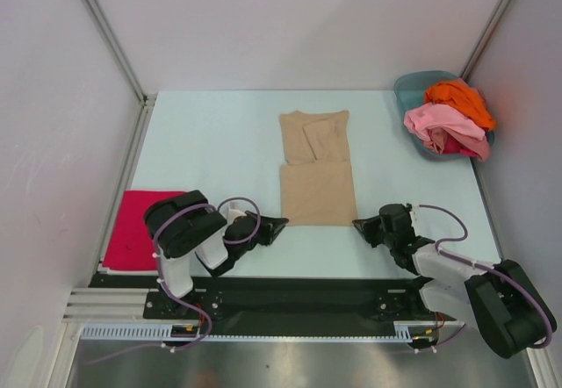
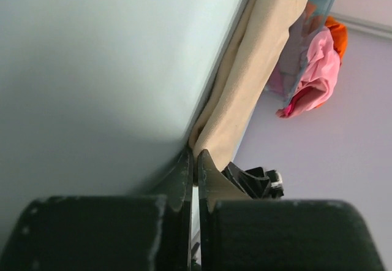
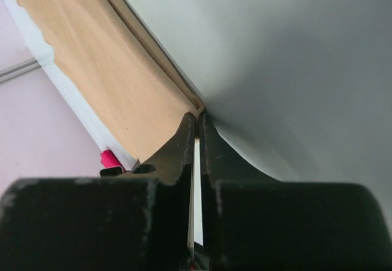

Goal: Fold and stack the t-shirts
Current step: Fold the tshirt

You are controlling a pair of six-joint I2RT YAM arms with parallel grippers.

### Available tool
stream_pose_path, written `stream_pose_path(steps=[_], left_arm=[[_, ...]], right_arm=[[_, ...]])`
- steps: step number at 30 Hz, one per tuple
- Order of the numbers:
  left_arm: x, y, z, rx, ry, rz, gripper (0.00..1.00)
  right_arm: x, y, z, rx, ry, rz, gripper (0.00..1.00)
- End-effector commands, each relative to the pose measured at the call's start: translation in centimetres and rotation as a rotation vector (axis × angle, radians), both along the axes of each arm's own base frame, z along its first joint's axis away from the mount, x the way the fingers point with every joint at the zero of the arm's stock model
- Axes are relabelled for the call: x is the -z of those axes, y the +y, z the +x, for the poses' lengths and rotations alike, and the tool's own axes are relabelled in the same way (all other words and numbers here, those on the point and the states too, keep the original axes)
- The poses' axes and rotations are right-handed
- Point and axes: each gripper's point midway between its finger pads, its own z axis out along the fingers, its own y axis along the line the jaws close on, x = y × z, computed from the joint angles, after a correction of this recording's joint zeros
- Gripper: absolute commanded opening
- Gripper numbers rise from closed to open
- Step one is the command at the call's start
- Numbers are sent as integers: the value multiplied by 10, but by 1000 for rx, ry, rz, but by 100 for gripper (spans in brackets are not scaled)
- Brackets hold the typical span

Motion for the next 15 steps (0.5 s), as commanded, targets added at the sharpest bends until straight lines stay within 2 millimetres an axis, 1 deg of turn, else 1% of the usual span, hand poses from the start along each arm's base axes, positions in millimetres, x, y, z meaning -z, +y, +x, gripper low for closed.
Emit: stream_pose_path(steps=[1, 2, 3, 4, 5, 6, 7, 8, 9, 10, 11, 13, 14, 15], left_arm=[[-5, 0, 5, 50, -53, 80, 0], [-9, -3, 5, 64, -71, 87, 0], [-10, -4, 3, 93, -88, 117, 0], [-25, -7, 4, 105, -124, 108, 0], [-32, -7, 4, 112, -145, 118, 0], [-27, -5, 3, 132, -142, 188, 0], [-47, -8, 4, 142, -187, 185, 0], [-51, -8, 4, 147, -195, 215, 0], [-48, -6, 2, 165, -191, 281, 0], [-56, -3, 3, 147, -213, 299, 0], [-71, -6, 1, 150, -244, 285, 0], [-80, -7, -3, 160, -261, 296, 0], [-89, -8, -5, 161, -278, 285, 0], [-89, -10, -7, 168, -272, 294, 0]], right_arm=[[21, -14, -17, -21, 75, -107, 0], [19, -14, -18, -37, 71, -118, 0], [13, -12, -16, -63, 52, -132, 0], [5, -12, -17, -76, 31, -130, 0], [3, -13, -20, -81, 32, -139, 0], [-3, -14, -19, -85, 14, -142, 0], [-14, -16, -20, -93, -20, -150, 0], [-18, -17, -21, -97, -29, -155, 0], [-26, -18, -21, -97, -49, -159, 0], [-28, -20, -25, -106, -45, -172, 0], [-38, -19, -24, -107, -75, -160, 0], [-46, -17, -26, -118, -82, -147, 0], [-49, -16, -27, -123, -87, -142, 0], [-51, -14, -29, -136, -79, -138, 0]])
